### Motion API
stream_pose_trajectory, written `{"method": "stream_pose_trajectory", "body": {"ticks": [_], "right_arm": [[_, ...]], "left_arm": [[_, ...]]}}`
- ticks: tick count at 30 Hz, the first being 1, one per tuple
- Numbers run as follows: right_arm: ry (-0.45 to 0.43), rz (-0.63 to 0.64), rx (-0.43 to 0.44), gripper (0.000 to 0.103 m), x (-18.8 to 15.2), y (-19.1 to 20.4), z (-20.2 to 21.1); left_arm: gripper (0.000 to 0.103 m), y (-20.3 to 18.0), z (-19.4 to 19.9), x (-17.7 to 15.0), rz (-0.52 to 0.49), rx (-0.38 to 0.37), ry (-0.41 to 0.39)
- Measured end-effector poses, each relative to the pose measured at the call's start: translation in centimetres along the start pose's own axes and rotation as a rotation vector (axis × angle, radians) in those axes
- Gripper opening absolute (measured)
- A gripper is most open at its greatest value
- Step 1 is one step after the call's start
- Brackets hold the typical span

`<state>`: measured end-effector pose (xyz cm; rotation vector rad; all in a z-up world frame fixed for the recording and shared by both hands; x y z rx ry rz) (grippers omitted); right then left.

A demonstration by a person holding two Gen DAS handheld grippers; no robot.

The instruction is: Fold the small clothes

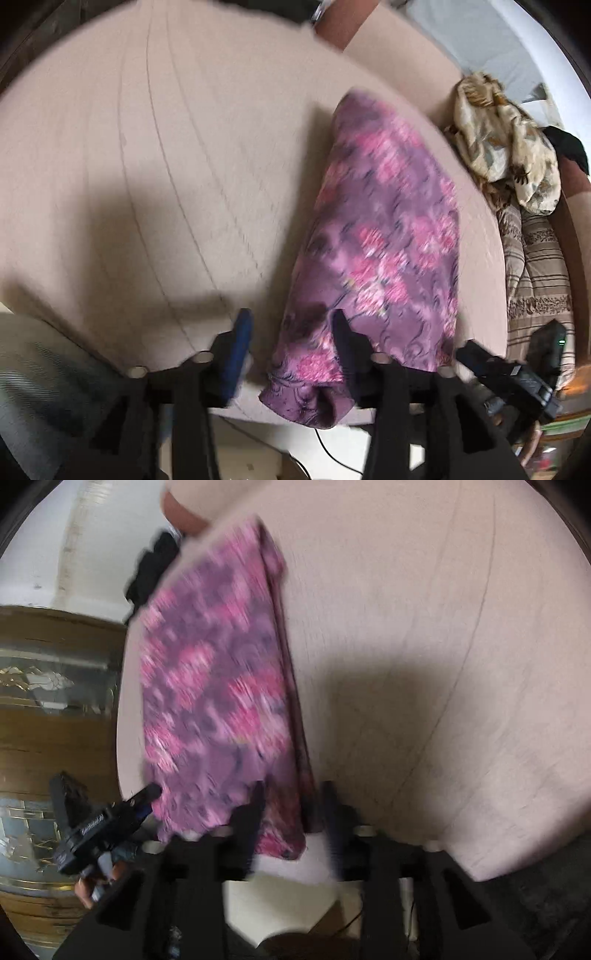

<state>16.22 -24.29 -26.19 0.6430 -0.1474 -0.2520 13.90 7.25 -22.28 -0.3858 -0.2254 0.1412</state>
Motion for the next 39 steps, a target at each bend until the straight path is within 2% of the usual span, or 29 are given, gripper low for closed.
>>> {"method": "stream_pose_trajectory", "body": {"ticks": [1,3,5,9,11,14,16,17,18,19,21,23,26,27,29,30,31,32,34,39], "right_arm": [[-0.042,0.015,-0.022,0.062,0.3,0.3,0.8],[-0.103,0.043,-0.011,0.072,0.3,0.9,2.2],[-0.109,0.044,0.015,0.074,0.2,1.4,2.6],[-0.090,0.077,-0.034,0.074,1.8,3.1,2.1],[-0.079,0.083,-0.041,0.073,3.6,3.3,1.4],[-0.048,0.083,-0.033,0.058,6.0,3.5,-0.9],[-0.027,0.073,-0.048,0.032,6.8,2.8,-2.7],[-0.020,0.071,-0.054,0.025,6.6,2.3,-3.3],[-0.019,0.065,-0.076,0.012,6.5,1.6,-3.8],[-0.020,0.054,-0.090,0.005,6.4,1.1,-4.1],[-0.024,0.039,-0.059,0.005,6.5,0.6,-3.9],[-0.026,0.061,-0.089,0.005,6.9,0.8,-4.2],[-0.021,0.090,-0.122,0.003,7.3,1.1,-4.7],[-0.034,0.104,-0.126,0.005,7.3,1.4,-4.0],[-0.078,0.107,-0.155,0.018,7.3,1.7,-2.6],[-0.108,0.109,-0.163,0.036,7.6,2.0,-1.4],[-0.125,0.104,-0.145,0.059,7.9,2.3,-0.4],[-0.141,0.098,-0.117,0.066,8.2,2.7,0.3],[-0.155,0.104,-0.057,0.069,9.5,3.9,1.6],[-0.092,0.105,-0.037,0.069,15.4,5.2,0.1]], "left_arm": [[0.074,-0.1,0.5,0.2,-0.003,-0.001,-0.024],[0.076,-0.5,1.5,0.9,-0.011,0.004,-0.070],[0.077,-1.2,1.6,2.0,-0.020,0.017,-0.074],[0.077,-3.1,0.5,4.9,0.011,-0.012,-0.043],[0.077,-4.5,-0.9,6.4,-0.010,-0.022,-0.034],[0.077,-5.5,-3.9,7.7,-0.075,-0.009,0.018],[0.074,-4.6,-5.9,7.6,-0.063,0.014,0.043],[0.073,-3.9,-6.6,7.3,-0.044,0.015,0.047],[0.071,-3.1,-7.1,7.0,-0.009,-0.008,0.051],[0.067,-2.5,-7.1,6.9,0.038,-0.044,0.043],[0.057,-2.5,-7.0,7.5,0.038,-0.068,0.038],[0.059,-2.3,-8.0,7.9,0.042,-0.059,0.065],[0.060,-2.4,-7.0,7.6,0.044,-0.074,0.067],[0.059,-2.4,-6.5,7.4,0.056,-0.080,0.064],[0.060,-2.6,-5.0,7.3,0.068,-0.118,0.041],[0.065,-2.9,-4.1,7.6,0.062,-0.132,0.024],[0.073,-3.3,-3.3,8.2,0.058,-0.129,0.005],[0.077,-3.7,-2.3,9.1,0.055,-0.112,-0.027],[0.084,-4.4,-1.8,10.7,0.053,-0.096,-0.050],[0.084,-6.8,-4.4,17.3,-0.046,-0.034,-0.032]]}}
Point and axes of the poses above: each gripper's, at about its wrist camera, not at the fingertips, and z roughly against the way its jaws point, y to its left, x to its top, the point moved 5 cm from there along -z, roughly the way its jaws point, and after that the axes turned 6 degrees about y, right-handed, at the moved point
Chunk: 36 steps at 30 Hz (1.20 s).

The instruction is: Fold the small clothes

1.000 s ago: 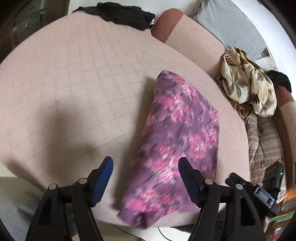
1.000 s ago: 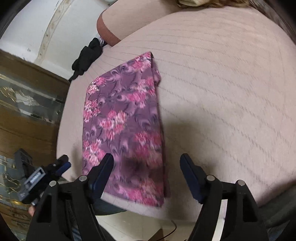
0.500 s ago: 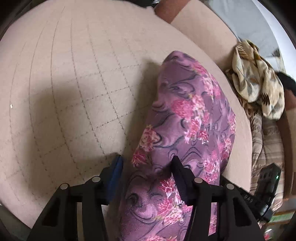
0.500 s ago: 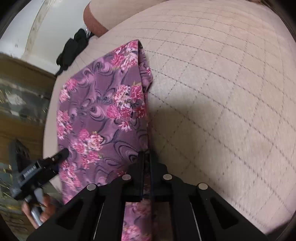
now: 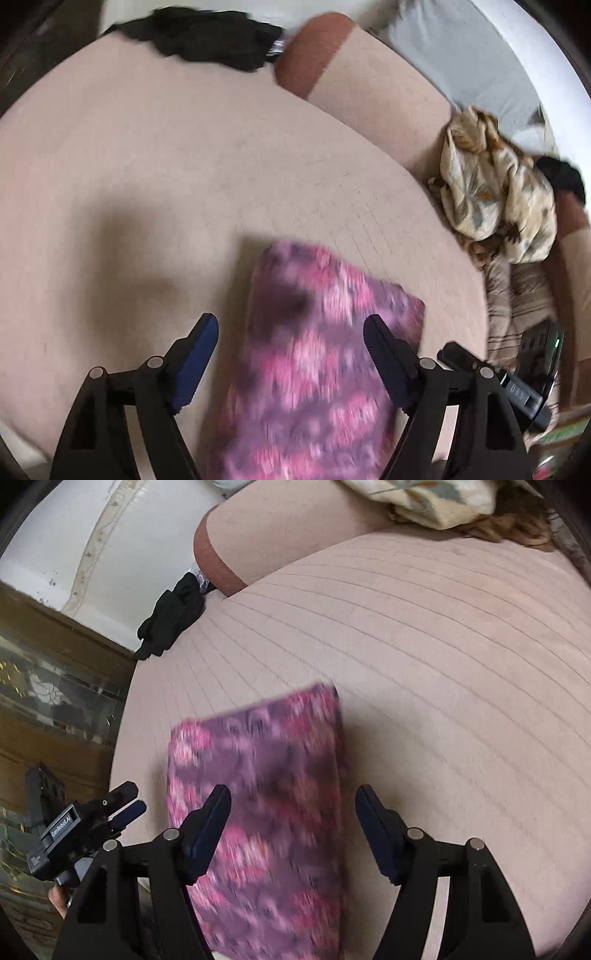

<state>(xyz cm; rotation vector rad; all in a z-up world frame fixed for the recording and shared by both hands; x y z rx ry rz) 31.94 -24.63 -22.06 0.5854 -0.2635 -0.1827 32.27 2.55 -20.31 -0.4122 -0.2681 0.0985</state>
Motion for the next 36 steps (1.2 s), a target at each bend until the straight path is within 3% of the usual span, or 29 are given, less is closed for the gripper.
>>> {"method": "stream_pose_trajectory", "body": {"ticks": [3,5,6,8,10,12,13,17,21,23,26,27,30,32,33,34,36], "right_arm": [[0.029,0.014,-0.020,0.069,3.5,-0.6,-3.5],[0.041,0.015,-0.008,0.066,4.4,-1.3,-5.2],[0.043,0.018,0.040,0.057,4.6,-1.8,-6.1],[0.047,-0.001,0.049,0.041,4.4,-2.9,-7.1],[0.082,-0.006,0.075,0.022,4.8,-3.0,-8.3],[0.090,-0.001,0.040,0.019,5.3,-2.7,-8.6],[0.082,-0.009,0.036,0.014,5.4,-2.5,-8.3],[0.073,0.040,-0.029,0.011,5.6,-2.0,-8.6],[0.085,-0.005,0.018,0.012,6.5,-2.7,-8.9],[0.068,0.027,0.006,0.015,6.6,-2.1,-8.1],[0.036,0.044,0.010,0.036,6.8,-1.6,-6.9],[0.027,0.040,0.030,0.047,7.0,-1.5,-6.5],[-0.005,0.030,0.046,0.047,8.0,-1.9,-5.9],[-0.004,0.029,0.016,0.034,8.3,-2.3,-6.2],[0.006,0.032,0.002,0.015,8.4,-2.5,-6.6],[0.020,0.032,0.006,0.007,8.6,-2.5,-7.0],[0.000,0.039,-0.003,0.007,8.8,-2.1,-7.2]], "left_arm": [[0.084,0.8,-3.6,2.3,-0.009,-0.001,0.057],[0.084,2.3,-5.2,2.5,0.025,-0.051,0.076],[0.084,3.6,-6.1,2.5,0.081,-0.084,0.094],[0.082,5.1,-7.4,2.4,0.197,-0.150,0.148],[0.069,5.1,-7.6,2.9,0.188,-0.144,0.162],[0.050,4.3,-7.4,3.0,0.155,-0.156,0.161],[0.047,4.0,-6.9,2.9,0.145,-0.146,0.146],[0.046,3.4,-7.4,2.9,0.056,-0.060,0.113],[0.049,4.5,-7.2,3.1,0.141,-0.154,0.132],[0.055,4.4,-6.6,2.7,0.148,-0.144,0.130],[0.062,4.2,-5.7,2.5,0.137,-0.106,0.107],[0.063,4.1,-5.4,2.6,0.124,-0.084,0.095],[0.064,4.0,-5.6,2.8,0.105,-0.040,0.086],[0.057,4.2,-5.5,2.8,0.114,-0.051,0.083],[0.042,3.9,-5.3,2.8,0.112,-0.072,0.086],[0.039,3.5,-5.2,2.8,0.109,-0.081,0.089],[0.035,3.2,-5.0,2.8,0.088,-0.051,0.078]]}}
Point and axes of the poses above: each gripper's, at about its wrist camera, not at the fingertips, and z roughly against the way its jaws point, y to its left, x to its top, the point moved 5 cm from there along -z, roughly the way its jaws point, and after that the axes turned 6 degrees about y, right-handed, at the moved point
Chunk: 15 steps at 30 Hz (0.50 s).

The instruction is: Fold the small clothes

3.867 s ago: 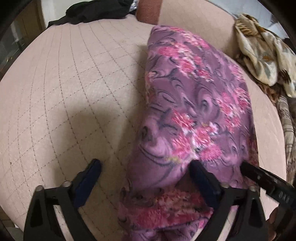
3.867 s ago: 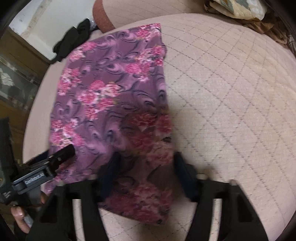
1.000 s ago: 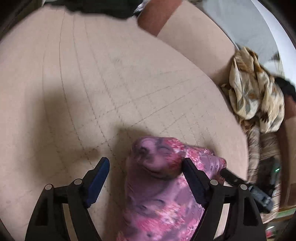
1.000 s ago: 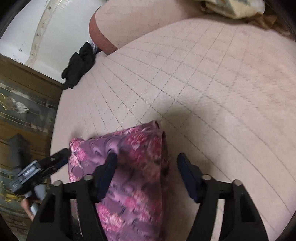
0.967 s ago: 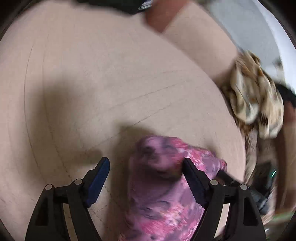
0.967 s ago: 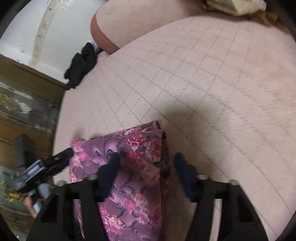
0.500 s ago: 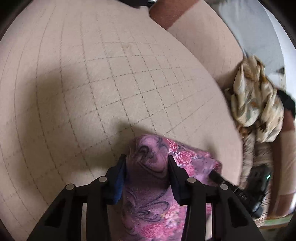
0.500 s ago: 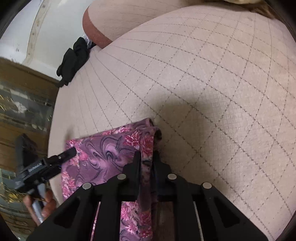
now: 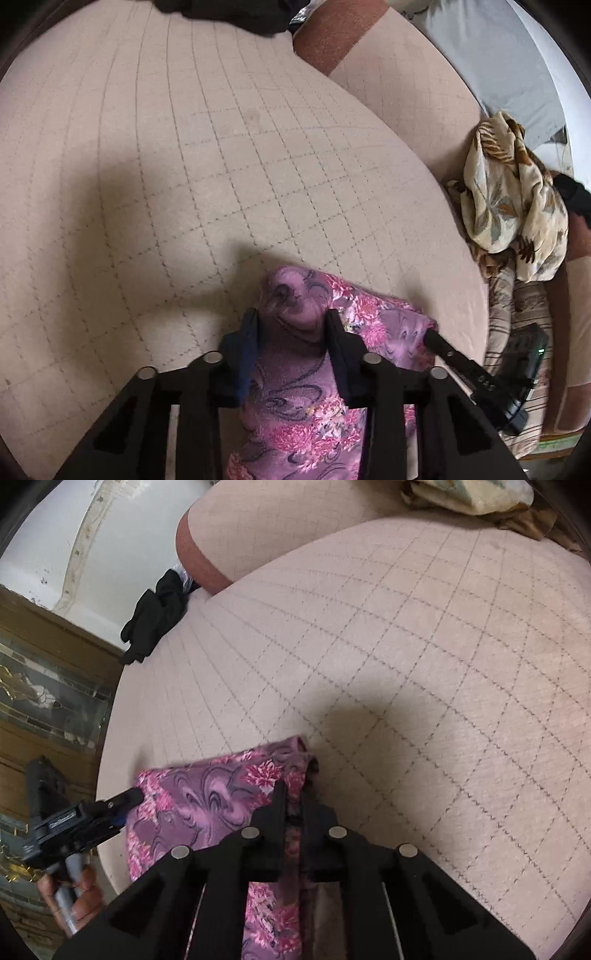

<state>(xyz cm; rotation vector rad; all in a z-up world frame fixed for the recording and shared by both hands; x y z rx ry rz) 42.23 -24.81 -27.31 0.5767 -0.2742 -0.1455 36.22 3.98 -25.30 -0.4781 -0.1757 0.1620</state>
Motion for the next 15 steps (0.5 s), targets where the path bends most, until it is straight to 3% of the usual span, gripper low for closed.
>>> {"method": "stream_pose_trajectory", "body": {"ticks": [3,6,8,9,10,11,12,13,15], "right_arm": [[0.007,0.038,-0.019,0.006,0.5,0.3,-0.5],[0.050,-0.022,-0.011,0.007,0.8,-1.1,-1.8],[0.047,0.007,-0.041,0.008,1.0,-0.4,-1.3],[0.057,0.023,-0.060,0.011,0.9,0.0,-0.8],[0.049,0.028,-0.072,0.022,0.7,0.4,-0.2],[0.046,0.027,-0.076,0.033,0.5,0.5,0.2],[0.037,0.023,-0.078,0.056,0.0,0.6,0.8],[0.021,0.022,-0.075,0.067,-0.9,0.7,1.6],[0.023,0.027,-0.064,0.067,-2.5,0.8,2.2]], "left_arm": [[0.034,1.4,-1.0,0.6,0.049,-0.017,0.013],[0.035,1.5,-1.0,0.9,0.051,-0.026,0.008],[0.048,1.0,-0.8,0.5,0.014,0.028,-0.013],[0.062,0.9,-0.5,0.0,-0.001,0.080,-0.030],[0.074,1.0,0.1,-0.6,-0.001,0.128,-0.047],[0.075,1.1,0.7,-1.3,-0.001,0.140,-0.059],[0.076,1.1,1.2,-2.0,-0.011,0.141,-0.069],[0.078,1.2,1.8,-2.9,-0.024,0.141,-0.076],[0.080,1.8,2.3,-5.0,-0.030,0.154,-0.072]]}}
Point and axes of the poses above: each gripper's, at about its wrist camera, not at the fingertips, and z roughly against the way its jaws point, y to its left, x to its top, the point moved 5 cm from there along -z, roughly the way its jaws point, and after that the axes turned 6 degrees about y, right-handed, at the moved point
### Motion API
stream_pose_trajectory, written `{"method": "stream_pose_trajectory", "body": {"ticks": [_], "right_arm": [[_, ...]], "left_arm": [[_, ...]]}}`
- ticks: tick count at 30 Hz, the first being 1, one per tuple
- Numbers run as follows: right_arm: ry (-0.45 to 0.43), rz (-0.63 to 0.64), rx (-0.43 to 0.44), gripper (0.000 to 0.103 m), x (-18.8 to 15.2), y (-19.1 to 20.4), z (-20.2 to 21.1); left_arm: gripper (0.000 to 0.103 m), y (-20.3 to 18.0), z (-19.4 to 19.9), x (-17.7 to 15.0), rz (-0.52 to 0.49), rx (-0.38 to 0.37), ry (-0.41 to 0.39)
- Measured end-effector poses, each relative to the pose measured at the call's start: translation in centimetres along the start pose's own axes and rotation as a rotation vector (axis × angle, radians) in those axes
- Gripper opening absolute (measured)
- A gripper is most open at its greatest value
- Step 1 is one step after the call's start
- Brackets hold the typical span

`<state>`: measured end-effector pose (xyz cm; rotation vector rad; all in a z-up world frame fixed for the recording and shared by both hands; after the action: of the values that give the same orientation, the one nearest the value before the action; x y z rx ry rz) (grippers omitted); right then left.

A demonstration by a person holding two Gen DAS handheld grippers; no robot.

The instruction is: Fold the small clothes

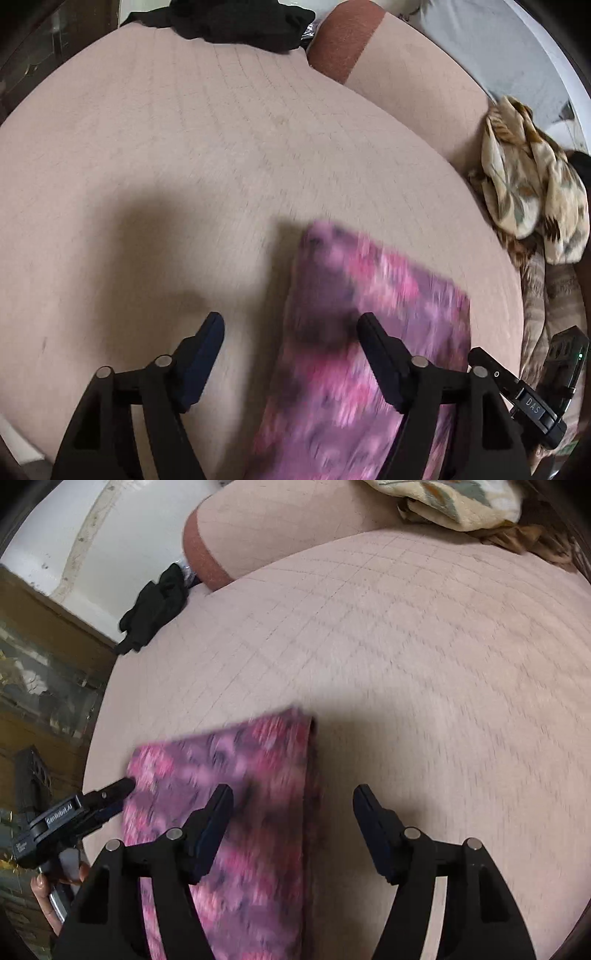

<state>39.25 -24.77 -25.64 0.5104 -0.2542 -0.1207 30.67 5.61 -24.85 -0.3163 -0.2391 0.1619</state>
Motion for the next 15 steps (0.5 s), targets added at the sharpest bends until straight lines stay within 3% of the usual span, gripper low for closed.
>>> {"method": "stream_pose_trajectory", "body": {"ticks": [2,3,5,6,7,9,11,13,15], "right_arm": [[0.023,-0.013,0.012,0.067,-2.3,-0.3,0.1],[0.045,-0.021,0.016,0.066,-3.8,-0.4,-0.1],[0.065,-0.014,-0.025,0.050,-5.5,-0.6,-0.4],[0.076,0.001,-0.078,0.034,-6.1,-0.7,-0.7],[0.068,0.014,-0.106,0.032,-6.3,-0.8,-0.7],[0.053,-0.011,-0.084,0.032,-6.0,-1.0,0.0],[0.017,-0.033,-0.031,0.035,-5.9,-0.9,1.8],[-0.006,-0.048,-0.011,0.060,-6.4,-1.0,3.3],[-0.021,-0.054,-0.037,0.063,-7.6,-1.0,4.3]], "left_arm": [[0.079,0.9,0.1,-2.6,0.004,-0.005,0.000],[0.072,1.3,0.2,-3.6,0.008,-0.016,-0.006],[0.069,1.7,0.0,-4.3,-0.013,-0.001,-0.021],[0.069,1.7,0.0,-4.2,-0.023,0.003,-0.022],[0.069,1.8,0.2,-4.2,-0.016,-0.003,-0.016],[0.068,1.7,1.4,-4.8,-0.010,-0.006,-0.043],[0.068,1.0,3.0,-6.4,-0.071,0.061,-0.109],[0.069,0.1,4.0,-8.6,-0.148,0.158,-0.145],[0.070,-0.8,4.6,-10.6,-0.210,0.220,-0.159]]}}
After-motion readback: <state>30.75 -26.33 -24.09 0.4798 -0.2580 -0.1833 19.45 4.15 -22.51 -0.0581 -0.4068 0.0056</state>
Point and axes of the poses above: each gripper's, at about its wrist camera, not at the fingertips, and z roughly against the way its jaws point, y to its left, x to its top, the point moved 5 cm from there along -z, roughly the way its jaws point, and after that the axes turned 6 degrees about y, right-handed, at the moved point
